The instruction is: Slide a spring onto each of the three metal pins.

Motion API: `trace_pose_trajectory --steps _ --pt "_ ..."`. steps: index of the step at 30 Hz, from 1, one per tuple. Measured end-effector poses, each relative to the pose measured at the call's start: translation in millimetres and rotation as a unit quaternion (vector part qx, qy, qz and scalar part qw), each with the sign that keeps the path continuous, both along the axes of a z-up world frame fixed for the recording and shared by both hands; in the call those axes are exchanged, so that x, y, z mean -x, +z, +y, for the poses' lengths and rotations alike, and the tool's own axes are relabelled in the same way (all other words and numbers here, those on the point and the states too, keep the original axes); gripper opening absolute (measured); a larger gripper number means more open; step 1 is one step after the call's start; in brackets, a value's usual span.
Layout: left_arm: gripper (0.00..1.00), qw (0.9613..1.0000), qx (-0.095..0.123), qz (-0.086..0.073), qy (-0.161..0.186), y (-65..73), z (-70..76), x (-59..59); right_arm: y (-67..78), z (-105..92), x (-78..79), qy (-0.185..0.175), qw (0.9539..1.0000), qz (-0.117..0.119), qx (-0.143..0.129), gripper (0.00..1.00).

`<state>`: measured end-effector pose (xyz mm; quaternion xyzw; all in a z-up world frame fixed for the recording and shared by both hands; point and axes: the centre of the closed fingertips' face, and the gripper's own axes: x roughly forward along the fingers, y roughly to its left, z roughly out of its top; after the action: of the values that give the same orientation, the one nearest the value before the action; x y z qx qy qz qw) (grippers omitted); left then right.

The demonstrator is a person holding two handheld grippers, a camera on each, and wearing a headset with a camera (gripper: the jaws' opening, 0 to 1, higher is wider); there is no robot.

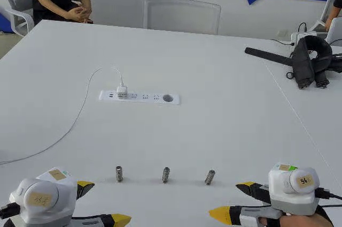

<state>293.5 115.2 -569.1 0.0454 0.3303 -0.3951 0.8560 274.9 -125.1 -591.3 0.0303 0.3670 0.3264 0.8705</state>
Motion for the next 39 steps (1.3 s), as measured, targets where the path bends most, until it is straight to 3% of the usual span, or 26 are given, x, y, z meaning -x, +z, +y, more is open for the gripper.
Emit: trace_pose_trajectory --steps 15,39 --pt "0.77 0.9997 -0.002 0.008 0.023 -7.5 14.5 4.6 -8.4 18.7 21.5 0.001 1.0 0.003 -0.008 0.83" --pt "0.77 0.9997 -0.002 0.008 0.023 -6.9 15.2 5.7 -9.5 20.7 21.5 0.002 1.0 0.005 -0.003 0.83"
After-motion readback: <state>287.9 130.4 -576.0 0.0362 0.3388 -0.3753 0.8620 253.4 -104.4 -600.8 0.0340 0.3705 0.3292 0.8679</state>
